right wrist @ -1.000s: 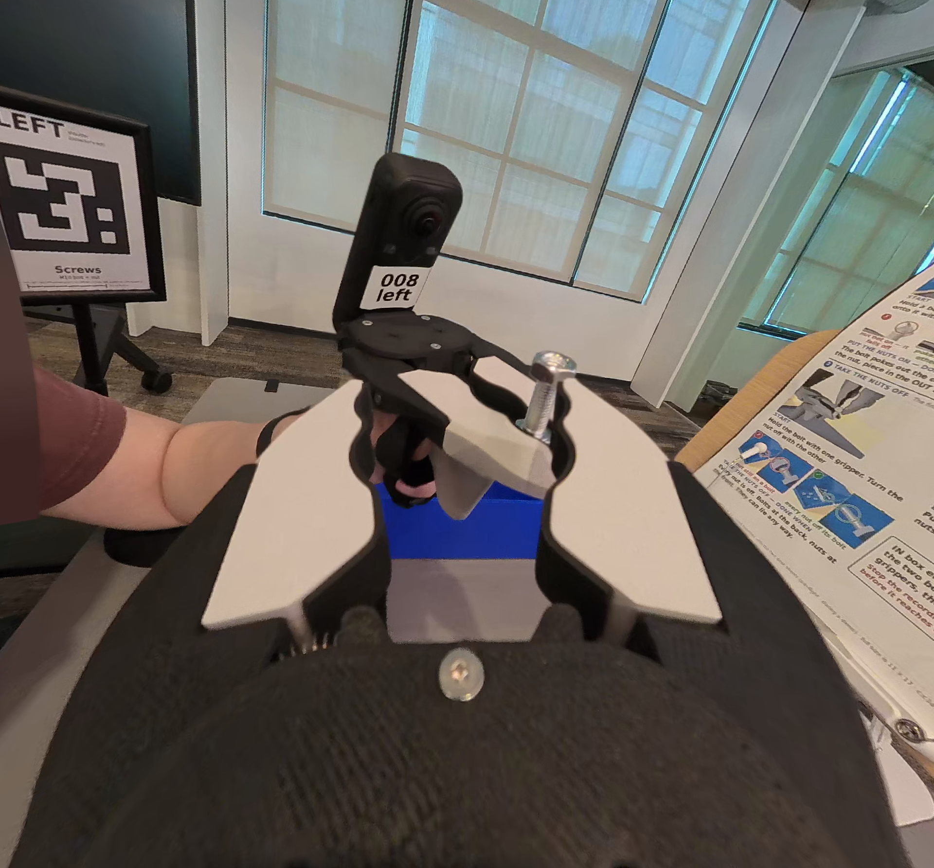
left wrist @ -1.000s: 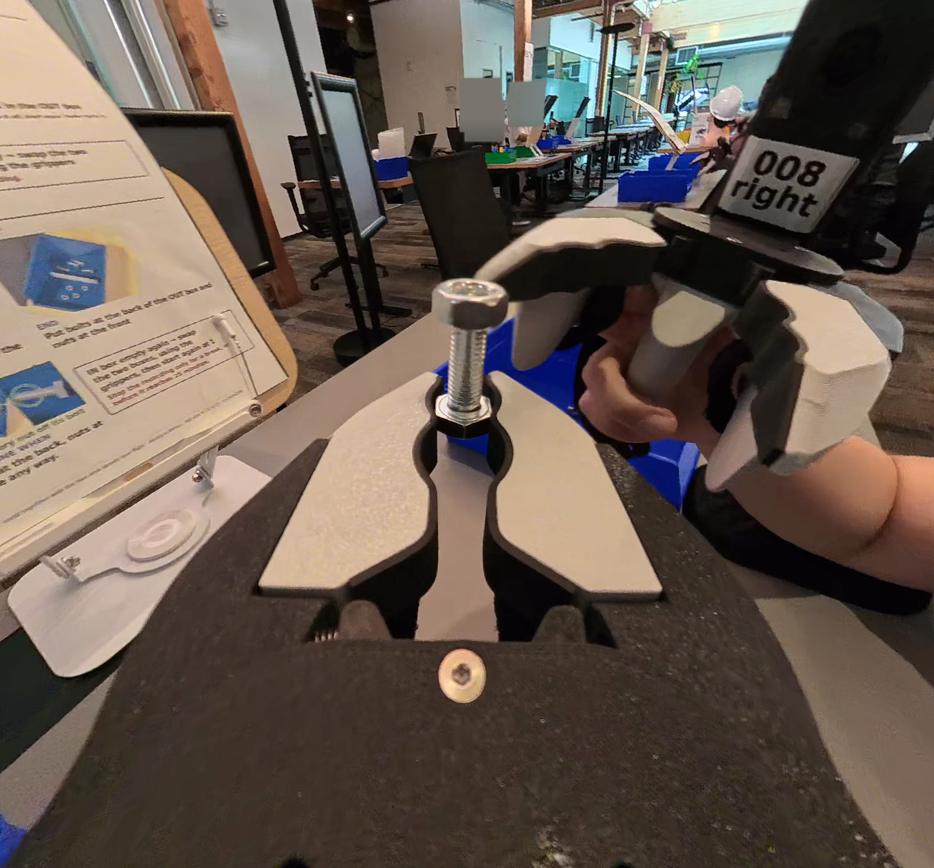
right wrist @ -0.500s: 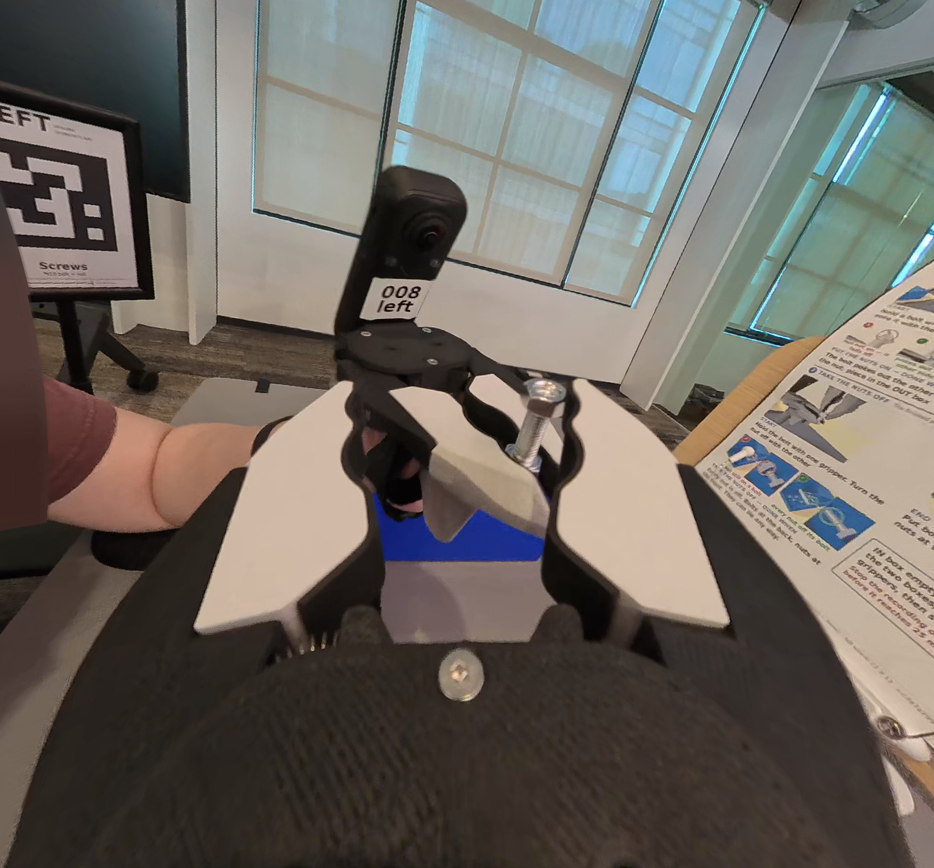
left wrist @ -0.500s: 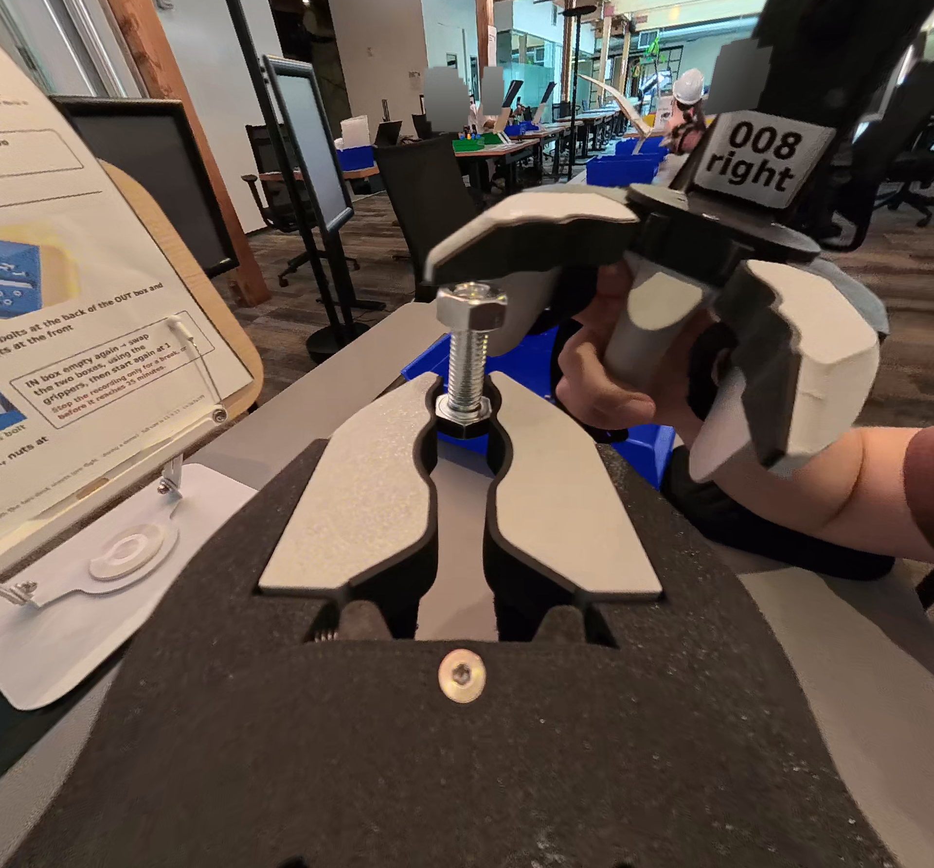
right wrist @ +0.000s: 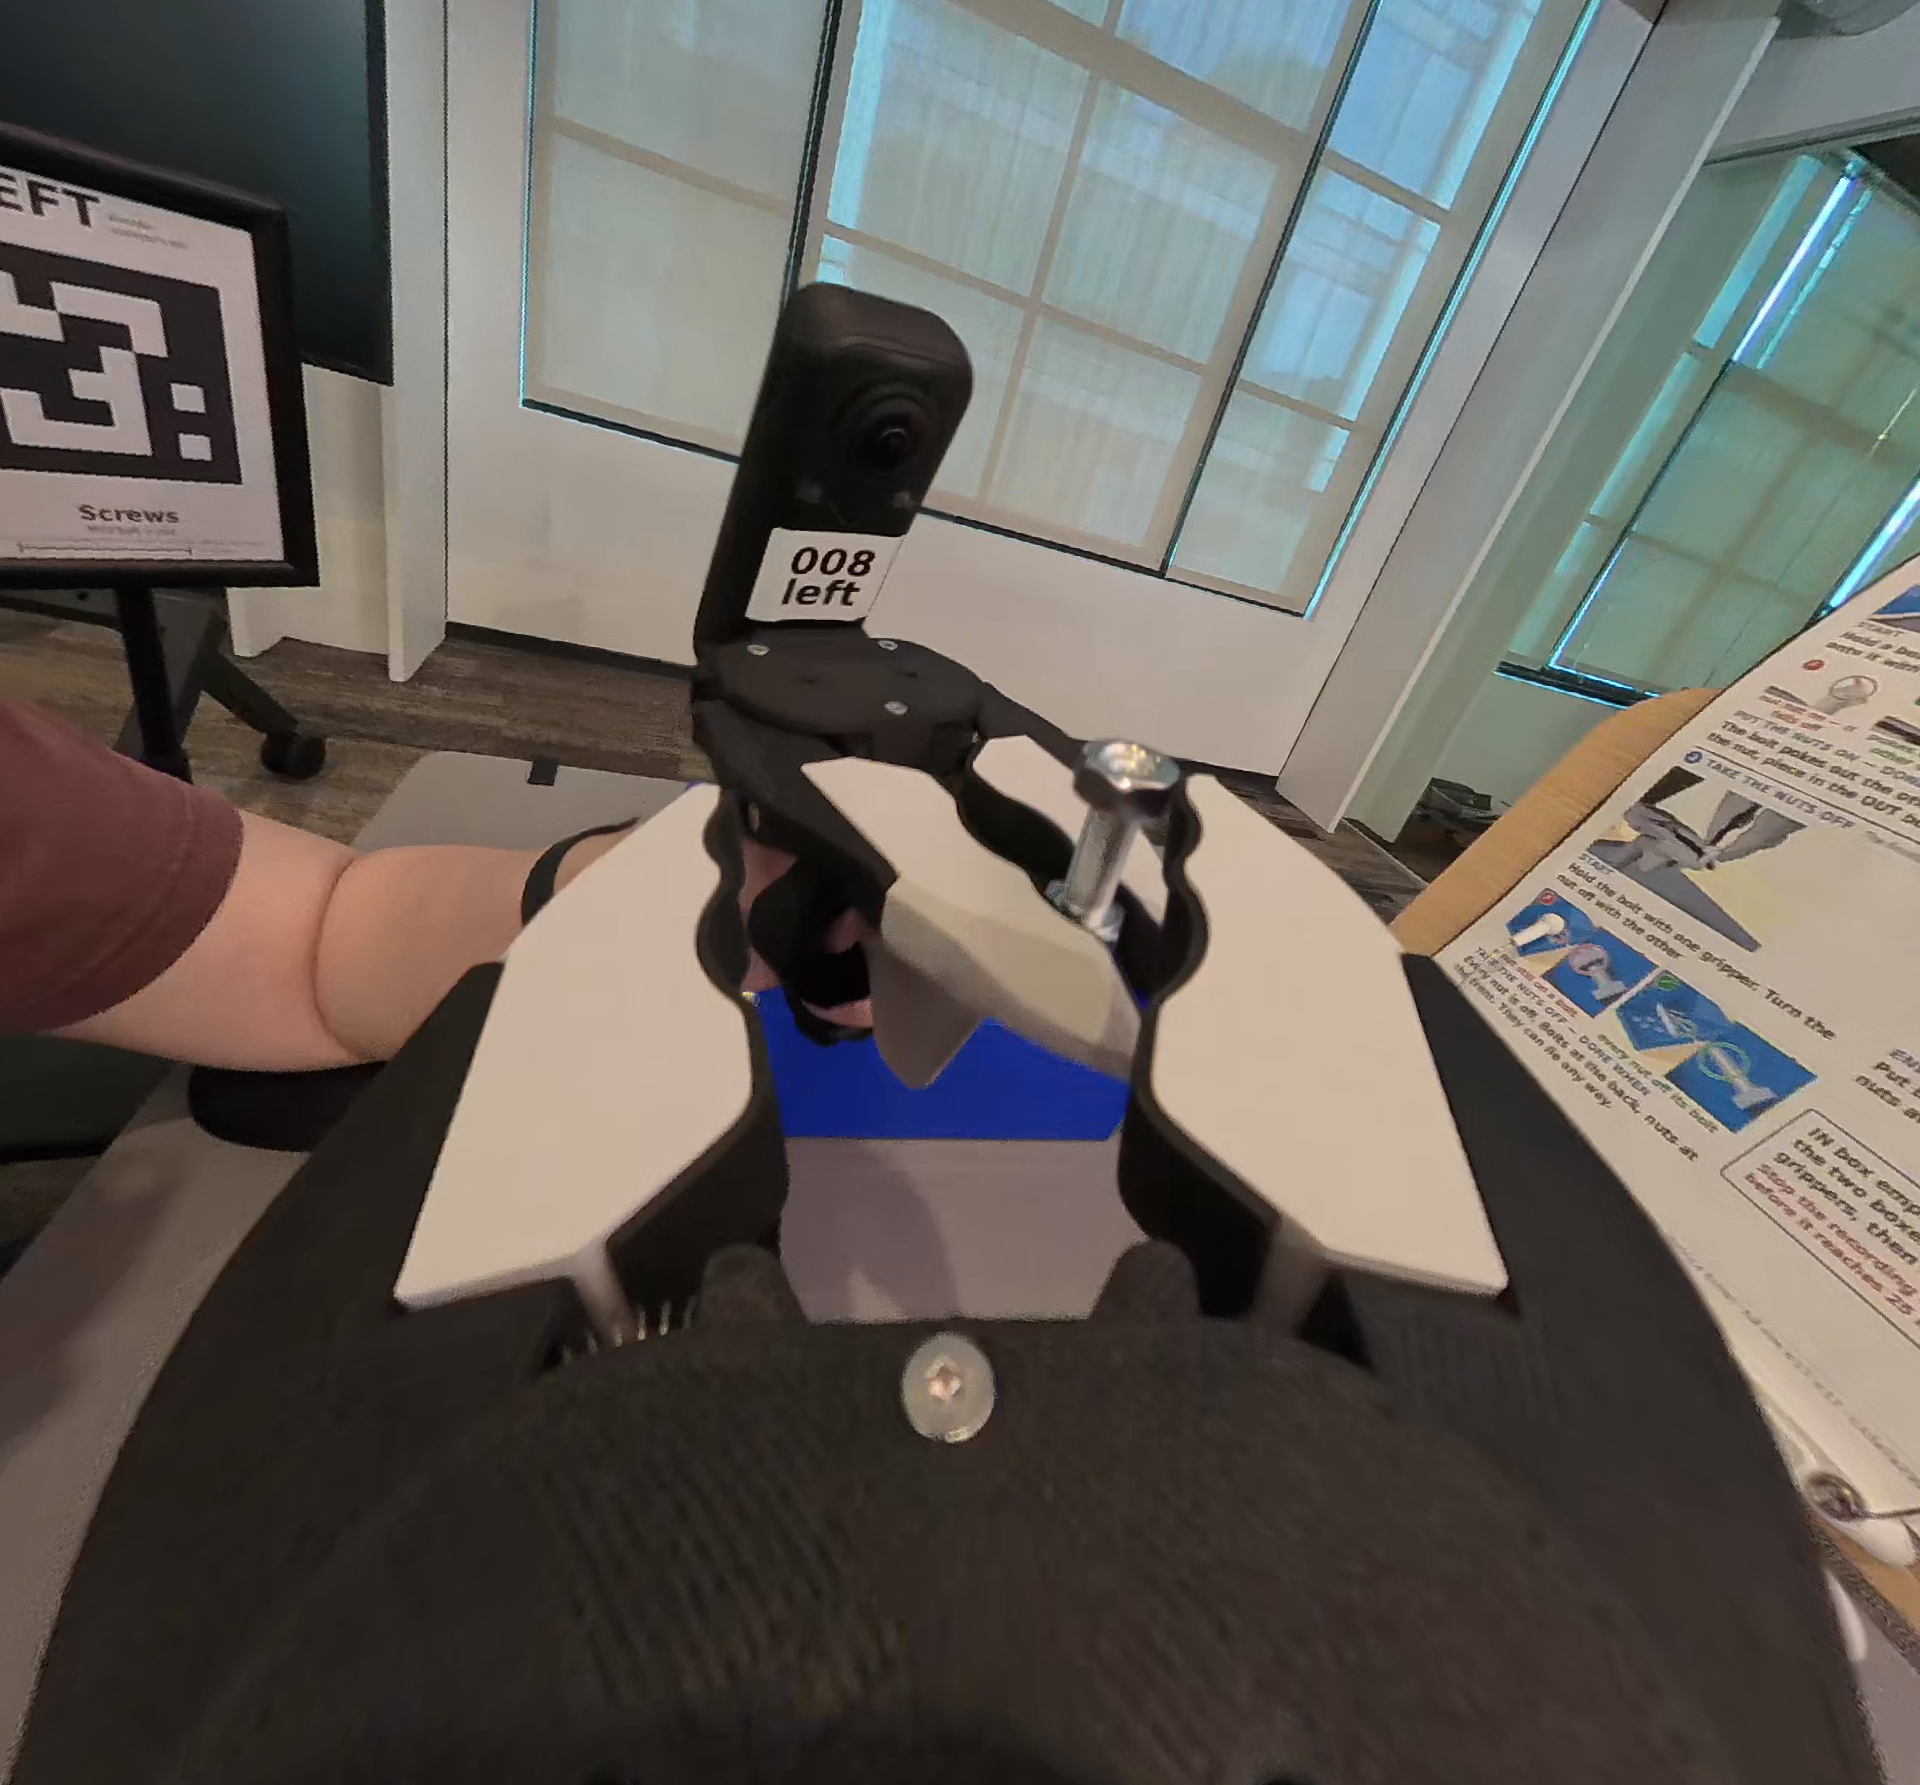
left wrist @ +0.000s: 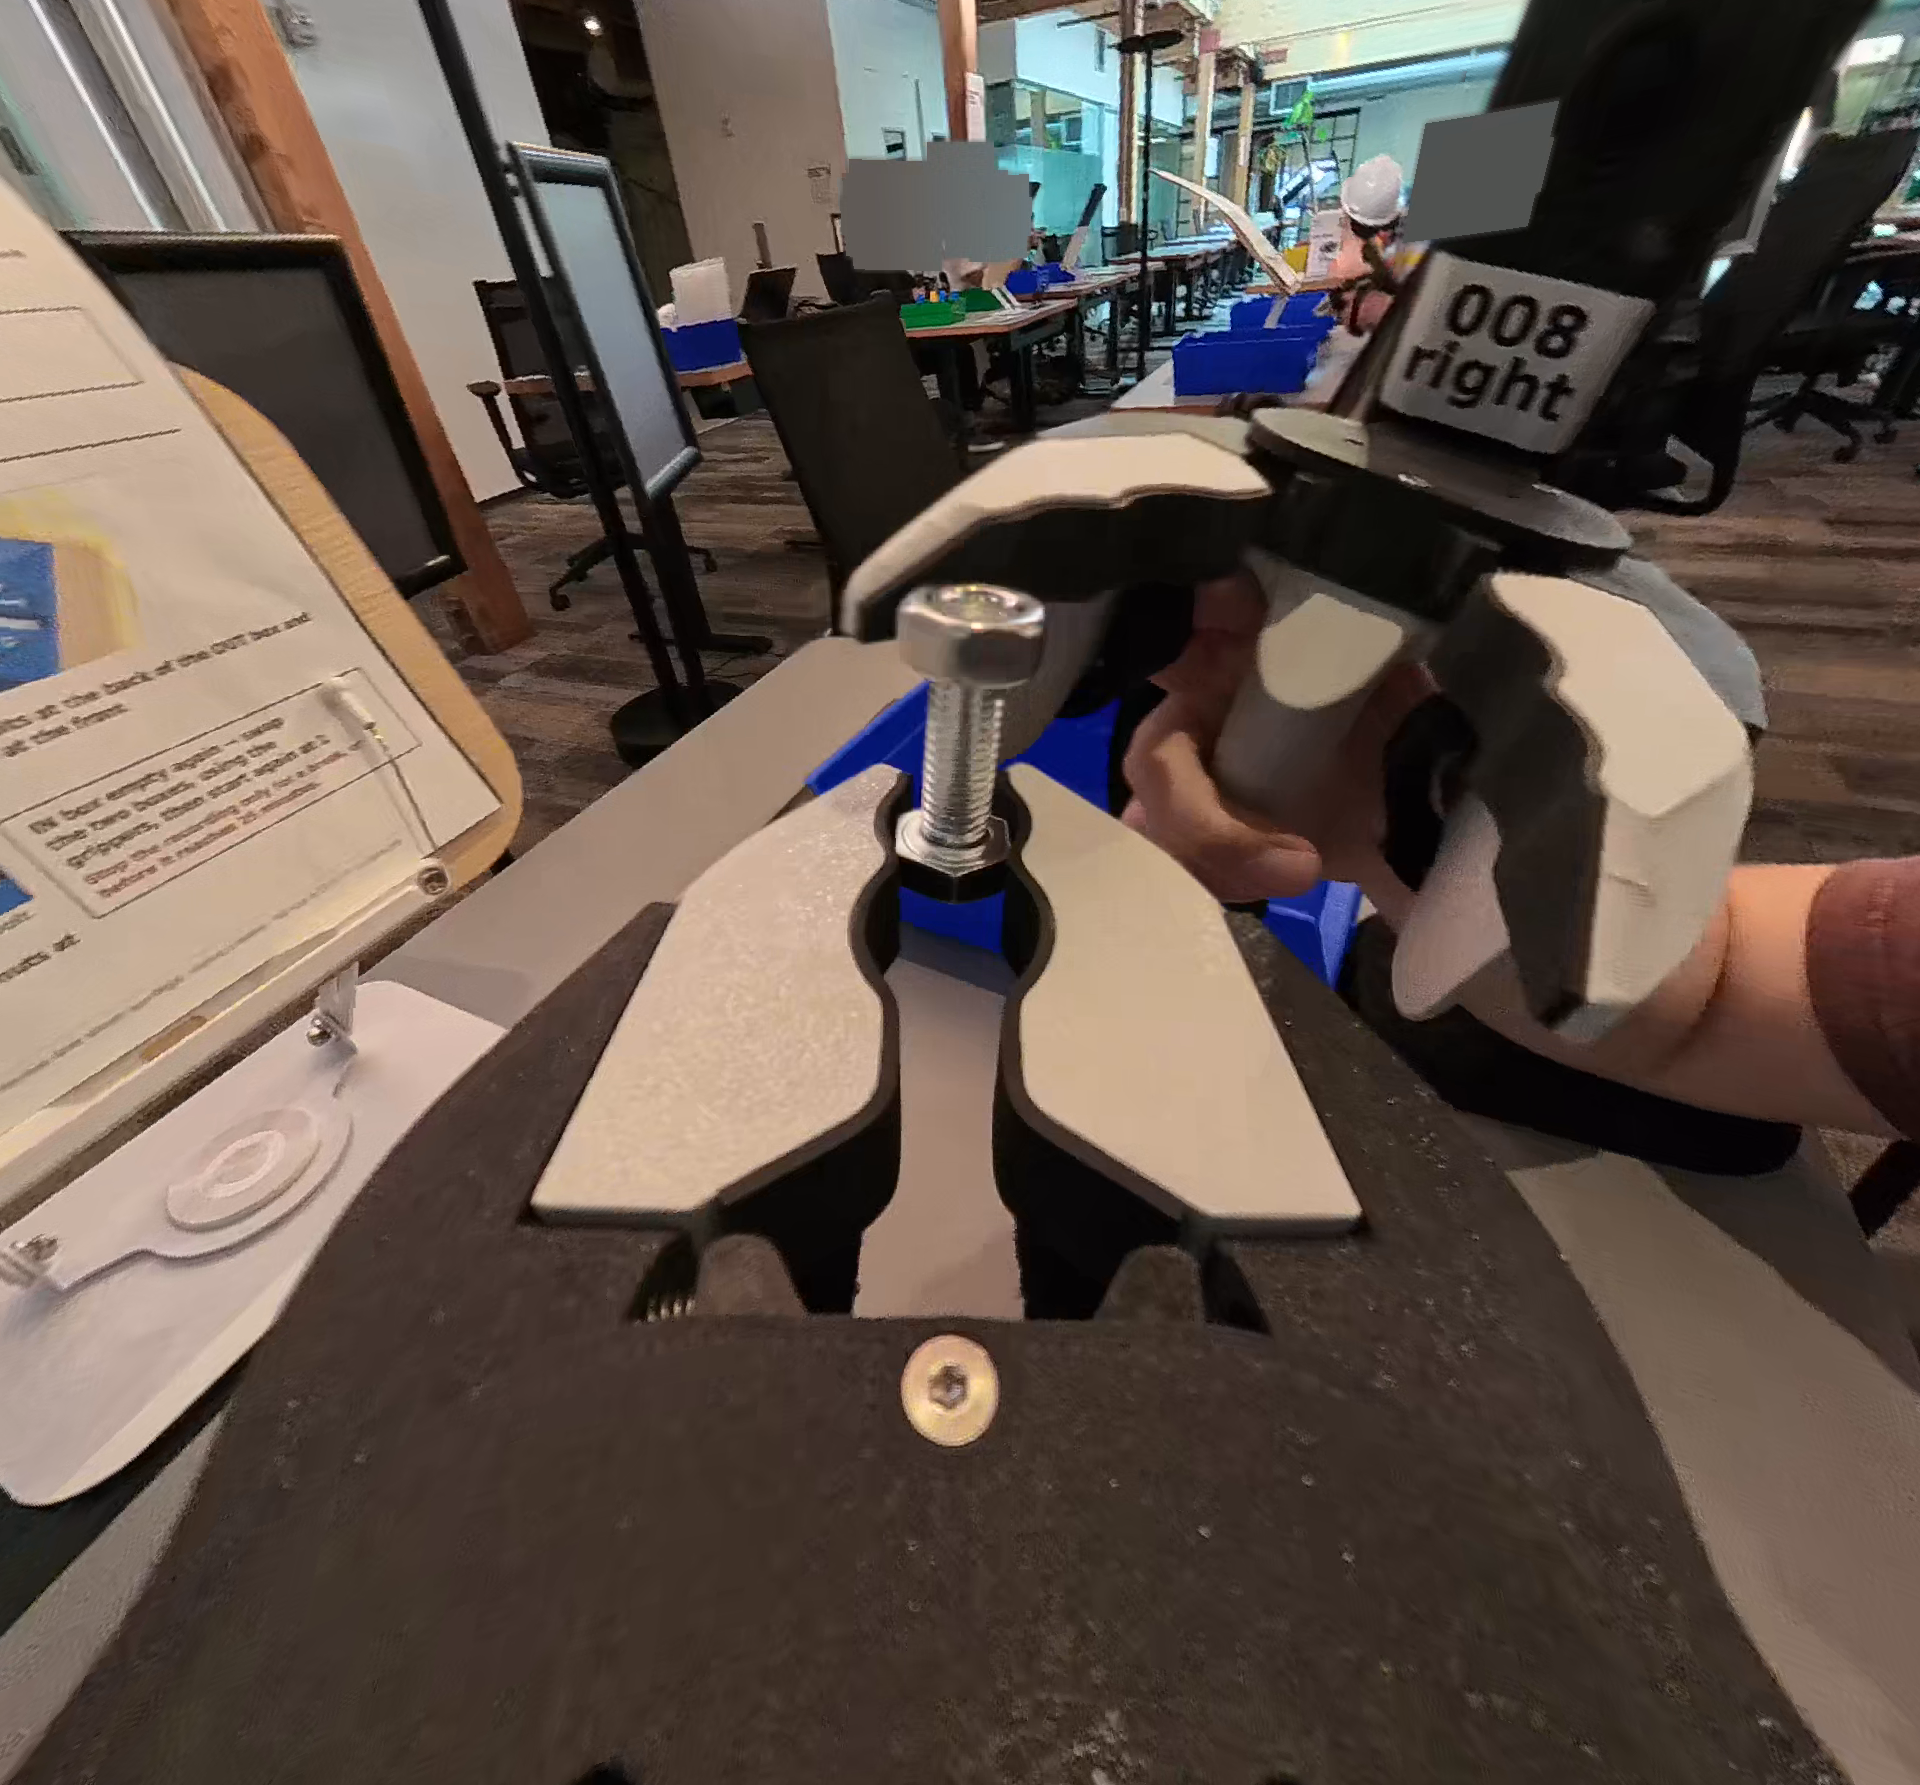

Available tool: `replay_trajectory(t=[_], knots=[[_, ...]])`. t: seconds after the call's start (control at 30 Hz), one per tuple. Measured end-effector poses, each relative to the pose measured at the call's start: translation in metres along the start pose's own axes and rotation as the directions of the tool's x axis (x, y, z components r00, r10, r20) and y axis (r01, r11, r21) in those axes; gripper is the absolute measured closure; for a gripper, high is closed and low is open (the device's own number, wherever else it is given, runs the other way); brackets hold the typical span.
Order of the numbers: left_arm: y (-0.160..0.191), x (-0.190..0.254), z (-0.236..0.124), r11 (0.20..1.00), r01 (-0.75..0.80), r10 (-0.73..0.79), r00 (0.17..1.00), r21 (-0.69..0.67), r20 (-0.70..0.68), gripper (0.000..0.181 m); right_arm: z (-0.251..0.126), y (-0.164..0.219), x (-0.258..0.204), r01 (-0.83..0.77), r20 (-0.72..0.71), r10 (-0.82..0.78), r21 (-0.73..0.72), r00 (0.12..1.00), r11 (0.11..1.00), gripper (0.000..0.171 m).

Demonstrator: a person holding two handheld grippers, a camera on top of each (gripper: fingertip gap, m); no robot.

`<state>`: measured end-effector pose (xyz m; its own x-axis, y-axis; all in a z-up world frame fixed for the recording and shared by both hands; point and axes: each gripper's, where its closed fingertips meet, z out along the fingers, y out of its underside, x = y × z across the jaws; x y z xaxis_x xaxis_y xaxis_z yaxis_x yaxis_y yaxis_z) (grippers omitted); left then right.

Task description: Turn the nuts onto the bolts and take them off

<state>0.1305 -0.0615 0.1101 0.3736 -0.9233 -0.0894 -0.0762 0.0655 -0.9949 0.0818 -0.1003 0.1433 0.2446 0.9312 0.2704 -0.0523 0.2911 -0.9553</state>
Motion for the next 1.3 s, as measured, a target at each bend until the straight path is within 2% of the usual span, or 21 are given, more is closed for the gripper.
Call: replay_trajectory(t=[0.07,0.1,0.23,0.37,0.47,0.57,0.67,0.73,0.83,1.0,1.13,1.2,1.23,1.3], knots=[[-0.005,-0.009,-0.006,0.999,0.041,-0.041,0.999,0.021,0.013,0.167,-0.002,-0.001,-0.001,0.001,0.015,-0.001,-0.004,1.0,1.0,0.101],[-0.007,-0.011,-0.008,0.998,0.059,-0.059,0.998,0.031,0.009,0.167,-0.003,-0.003,-0.001,-0.009,0.016,0.009,0.001,1.0,1.0,0.1],[-0.008,-0.001,-0.007,0.999,0.035,-0.034,0.999,0.027,-0.032,0.167,-0.003,-0.005,0.005,-0.034,-0.016,0.034,0.032,0.999,0.999,0.088],[-0.002,0.022,0.003,1.0,-0.026,0.026,0.995,0.001,-0.094,0.167,0.003,-0.005,-0.004,-0.067,0.036,0.064,0.063,0.997,0.996,0.08],[0.0,0.027,0.007,0.999,-0.043,0.043,0.995,-0.003,-0.094,0.167,0.006,-0.005,-0.013,-0.042,0.057,0.039,0.053,0.998,0.998,0.073],[-0.001,0.012,0.003,1.0,-0.02,0.02,0.999,-0.003,-0.03,0.167,0.005,-0.005,-0.014,0.023,0.035,-0.024,0.028,0.999,0.999,0.067],[-0.007,-0.01,-0.007,1.0,0.014,-0.015,0.999,0.024,0.045,0.167,0.002,-0.007,-0.015,0.017,0.049,-0.018,0.02,0.999,1.0,0.074],[-0.01,-0.015,-0.011,0.999,0.029,-0.031,0.999,0.036,0.041,0.167,0.0,-0.01,-0.013,0.011,0.038,-0.012,0.025,0.999,1.0,0.074],[-0.013,-0.007,-0.01,0.999,0.001,-0.002,1.0,0.047,0.019,0.167,0.001,-0.011,-0.007,0.0,-0.004,0.001,0.033,1.0,0.999,0.071],[-0.005,0.014,0.001,0.997,-0.08,0.08,0.996,0.008,-0.026,0.167,0.005,-0.007,-0.012,-0.017,0.019,0.017,0.026,1.0,1.0,0.071],[-0.003,0.008,0.002,0.996,-0.086,0.086,0.996,0.001,0.011,0.167,0.007,-0.003,-0.015,0.007,0.025,-0.007,-0.011,1.0,1.0,0.067],[-0.006,-0.004,-0.004,0.998,-0.064,0.064,0.996,0.013,0.058,0.167,0.004,-0.004,-0.015,0.016,0.028,-0.015,-0.021,1.0,1.0,0.073],[-0.008,-0.011,-0.007,0.999,-0.046,0.045,0.996,0.022,0.075,0.167,0.002,-0.007,-0.016,0.014,0.041,-0.013,-0.016,0.999,1.0,0.081],[-0.012,-0.021,-0.014,0.999,-0.011,0.007,0.996,0.041,0.09,0.167,-0.002,-0.013,-0.016,-0.014,0.051,0.013,0.012,0.999,1.0,0.082]])
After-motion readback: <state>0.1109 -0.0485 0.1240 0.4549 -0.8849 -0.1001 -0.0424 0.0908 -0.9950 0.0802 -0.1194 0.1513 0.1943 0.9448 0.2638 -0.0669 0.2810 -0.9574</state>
